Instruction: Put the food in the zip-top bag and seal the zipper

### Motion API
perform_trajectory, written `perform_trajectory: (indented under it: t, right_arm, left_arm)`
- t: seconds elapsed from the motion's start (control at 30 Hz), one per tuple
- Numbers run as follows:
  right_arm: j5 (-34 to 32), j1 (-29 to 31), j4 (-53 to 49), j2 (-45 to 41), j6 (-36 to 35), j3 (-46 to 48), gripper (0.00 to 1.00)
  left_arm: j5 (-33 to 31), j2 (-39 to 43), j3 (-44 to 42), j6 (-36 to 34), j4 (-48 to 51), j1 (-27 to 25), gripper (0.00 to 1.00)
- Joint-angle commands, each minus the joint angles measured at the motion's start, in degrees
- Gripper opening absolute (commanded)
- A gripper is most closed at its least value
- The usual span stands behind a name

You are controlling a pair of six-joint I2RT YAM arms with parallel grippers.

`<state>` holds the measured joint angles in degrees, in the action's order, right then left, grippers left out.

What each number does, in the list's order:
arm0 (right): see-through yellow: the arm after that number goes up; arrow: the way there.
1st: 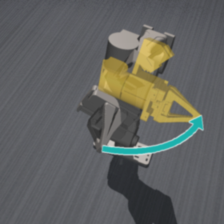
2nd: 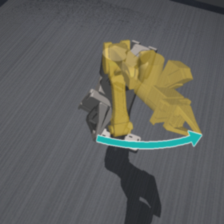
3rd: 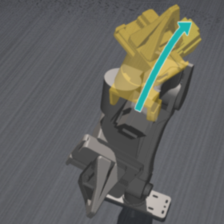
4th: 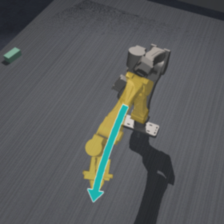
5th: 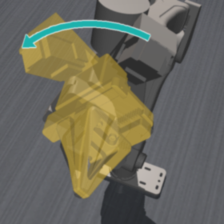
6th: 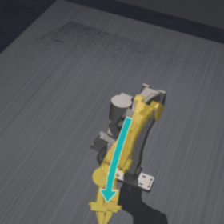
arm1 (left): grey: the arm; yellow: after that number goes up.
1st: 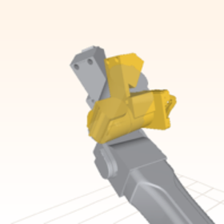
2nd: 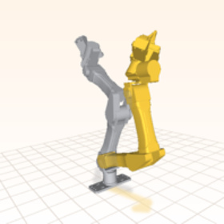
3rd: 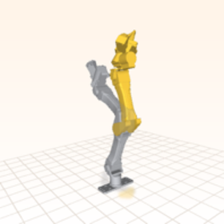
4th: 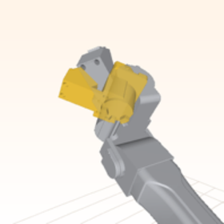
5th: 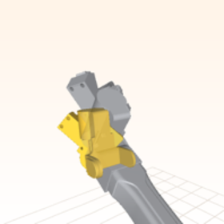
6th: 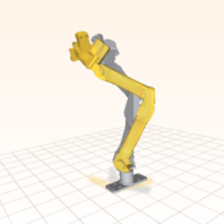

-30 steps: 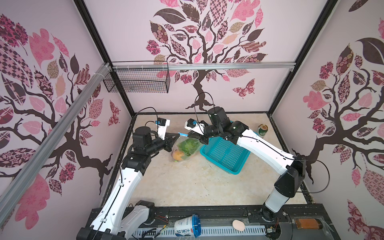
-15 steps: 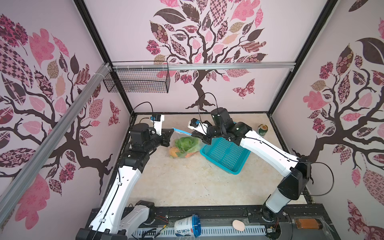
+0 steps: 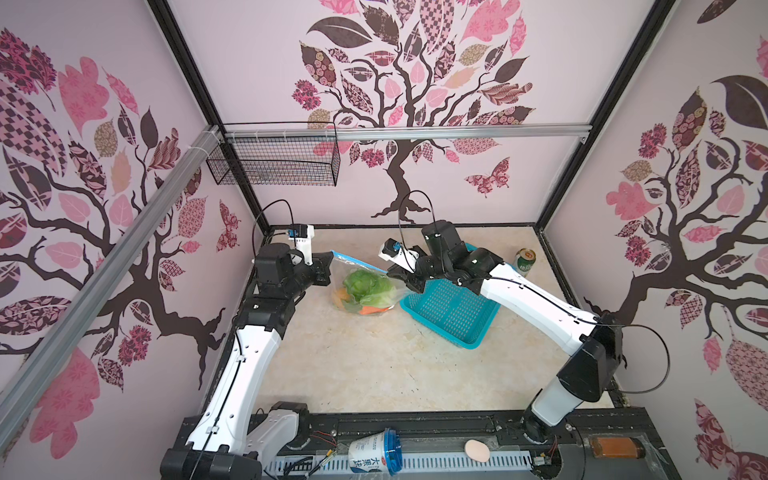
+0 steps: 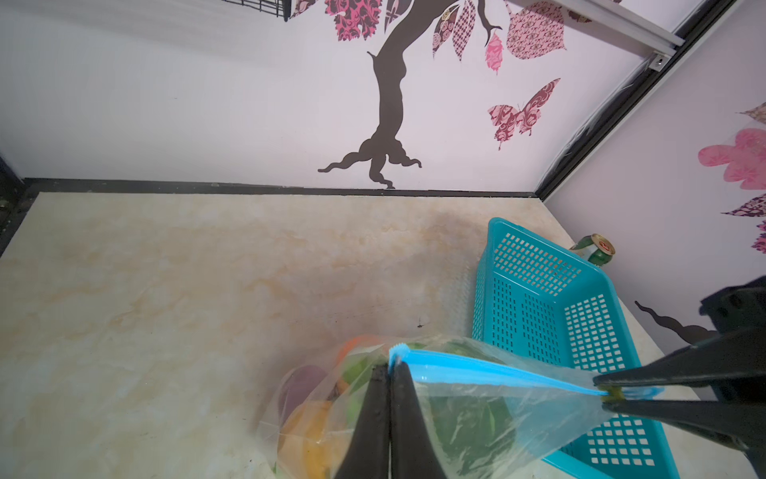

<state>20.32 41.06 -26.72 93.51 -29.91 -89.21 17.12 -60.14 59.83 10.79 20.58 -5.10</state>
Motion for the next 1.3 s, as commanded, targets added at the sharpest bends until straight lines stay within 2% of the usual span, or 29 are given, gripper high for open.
perform_trajectory:
  t: [0.0, 0.3, 0.6, 0.87, 0.93, 1.03, 1.07, 1.13, 1.27]
  right_arm:
    - [-3.3, -1.1, -4.0, -4.5, 2.3, 2.9, 0.08]
    - [-5.7, -1.8, -0.8, -13.0, 5.5, 12.8, 0.09]
    - [-8.2, -3.3, -2.1, -17.9, 6.0, 18.2, 0.1]
    - [-7.7, -3.6, -2.4, -17.6, 6.1, 17.5, 0.12]
    - [-6.2, -3.6, -1.2, -17.1, 6.5, 16.7, 0.25]
    - [-3.5, -3.6, 1.5, -15.9, 6.6, 15.1, 0.6]
    - [-2.6, -3.6, 2.4, -15.5, 6.8, 14.4, 0.67]
    - [0.1, -3.6, 3.9, -14.2, 7.1, 12.8, 0.74]
    - [7.4, -2.4, 5.1, -10.6, 8.5, 9.1, 0.78]
  left_arm:
    - [-5.5, -0.2, -1.3, 0.6, -4.2, 1.5, 0.0]
    - [-5.8, -1.3, -1.7, 1.3, -4.6, 1.9, 0.0]
    - [-4.9, -1.5, -1.6, 1.7, -4.7, 2.0, 0.0]
    - [-4.0, -1.2, -1.9, 1.7, -4.9, 2.0, 0.0]
    - [-2.2, -1.2, -2.2, 1.8, -5.6, 2.0, 0.0]
    - [0.8, -1.3, -2.5, 2.2, -6.8, 2.0, 0.0]
    - [1.4, -1.5, -2.5, 2.3, -6.8, 2.0, 0.0]
    - [1.6, -1.3, -2.5, 2.5, -7.0, 1.9, 0.0]
    - [1.0, -0.7, -2.8, 2.7, -7.1, 2.0, 0.0]
